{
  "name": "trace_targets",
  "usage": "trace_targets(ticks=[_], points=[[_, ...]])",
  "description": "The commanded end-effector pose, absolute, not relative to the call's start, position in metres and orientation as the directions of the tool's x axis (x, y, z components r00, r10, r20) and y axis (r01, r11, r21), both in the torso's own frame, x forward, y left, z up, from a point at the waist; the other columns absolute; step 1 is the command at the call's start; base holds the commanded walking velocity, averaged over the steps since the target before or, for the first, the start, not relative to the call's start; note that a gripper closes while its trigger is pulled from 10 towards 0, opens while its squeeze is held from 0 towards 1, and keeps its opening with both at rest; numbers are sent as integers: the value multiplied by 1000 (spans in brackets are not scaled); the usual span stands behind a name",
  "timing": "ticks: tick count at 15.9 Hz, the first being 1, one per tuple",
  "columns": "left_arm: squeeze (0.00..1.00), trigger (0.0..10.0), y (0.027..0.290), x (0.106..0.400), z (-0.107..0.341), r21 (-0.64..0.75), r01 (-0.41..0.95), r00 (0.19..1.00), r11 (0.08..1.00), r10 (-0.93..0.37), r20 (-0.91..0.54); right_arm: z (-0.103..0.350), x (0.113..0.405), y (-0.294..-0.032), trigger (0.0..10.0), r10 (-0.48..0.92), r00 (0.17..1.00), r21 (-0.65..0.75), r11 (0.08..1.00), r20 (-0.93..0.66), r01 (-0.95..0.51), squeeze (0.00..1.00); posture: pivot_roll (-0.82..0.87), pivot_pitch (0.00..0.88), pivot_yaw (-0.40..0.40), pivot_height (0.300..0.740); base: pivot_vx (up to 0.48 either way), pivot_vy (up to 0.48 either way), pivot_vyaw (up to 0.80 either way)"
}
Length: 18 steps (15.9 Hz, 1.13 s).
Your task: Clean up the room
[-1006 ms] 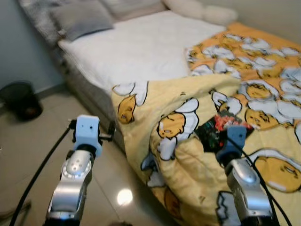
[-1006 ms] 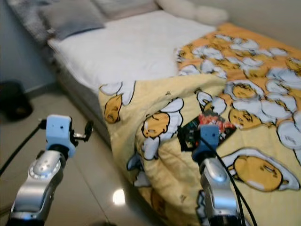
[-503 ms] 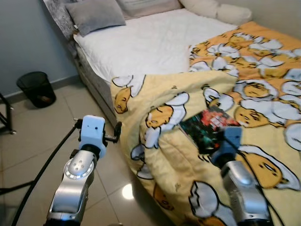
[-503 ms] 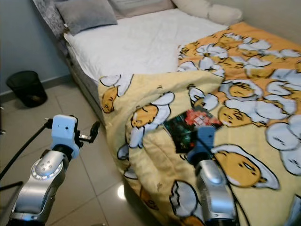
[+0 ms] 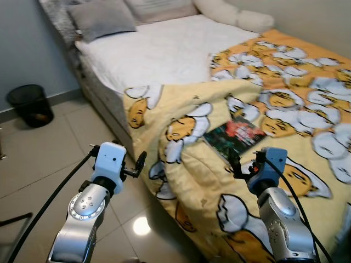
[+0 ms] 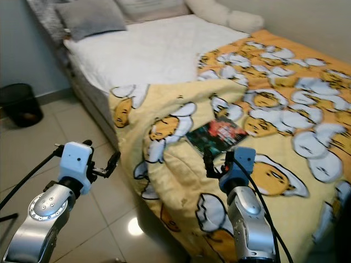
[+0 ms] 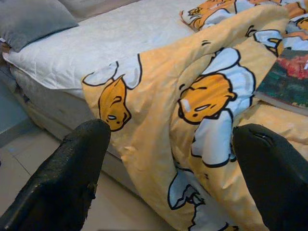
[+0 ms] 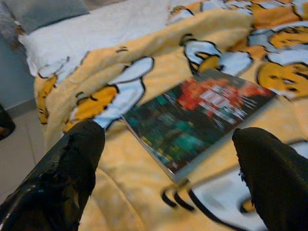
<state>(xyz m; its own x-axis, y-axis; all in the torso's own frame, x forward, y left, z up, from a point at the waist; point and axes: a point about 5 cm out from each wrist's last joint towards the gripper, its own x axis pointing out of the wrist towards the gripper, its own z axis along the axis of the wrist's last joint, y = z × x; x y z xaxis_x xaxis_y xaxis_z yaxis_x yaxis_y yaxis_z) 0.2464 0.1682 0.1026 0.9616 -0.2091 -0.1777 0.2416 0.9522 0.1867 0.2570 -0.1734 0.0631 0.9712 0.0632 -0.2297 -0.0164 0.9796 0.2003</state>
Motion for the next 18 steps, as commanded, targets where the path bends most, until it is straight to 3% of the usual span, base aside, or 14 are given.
trace_targets(ticks=[1,8,10,13,16,18], points=[[729,10000,171,246,104,191,194,972,962,-162,-169,54,258,-173,10000,69,964,204,979,-256,-16,0,-13,0,-10,740,0,0,0],[729,10000,172,243,111,178,145,982,973,-120,-144,3,273,-122,10000,152,909,225,972,-388,-67,0,-4,0,-22,740,0,0,0],[733,10000,171,242,112,174,148,982,974,-123,-143,-7,275,-127,10000,165,890,213,974,-425,-79,0,4,0,-30,740,266,0,0],[733,10000,172,241,114,177,151,982,972,-127,-144,-20,272,-147,10000,122,872,209,978,-473,-24,0,22,0,-40,740,330,0,773],[733,10000,173,238,115,190,160,980,969,-132,-149,-23,266,-154,10000,139,895,330,944,-424,10,0,22,0,-36,740,338,0,0],[733,10000,173,236,114,184,163,978,969,-135,-157,-33,248,-182,10000,140,903,385,922,-407,31,0,19,0,-36,740,337,0,0]])
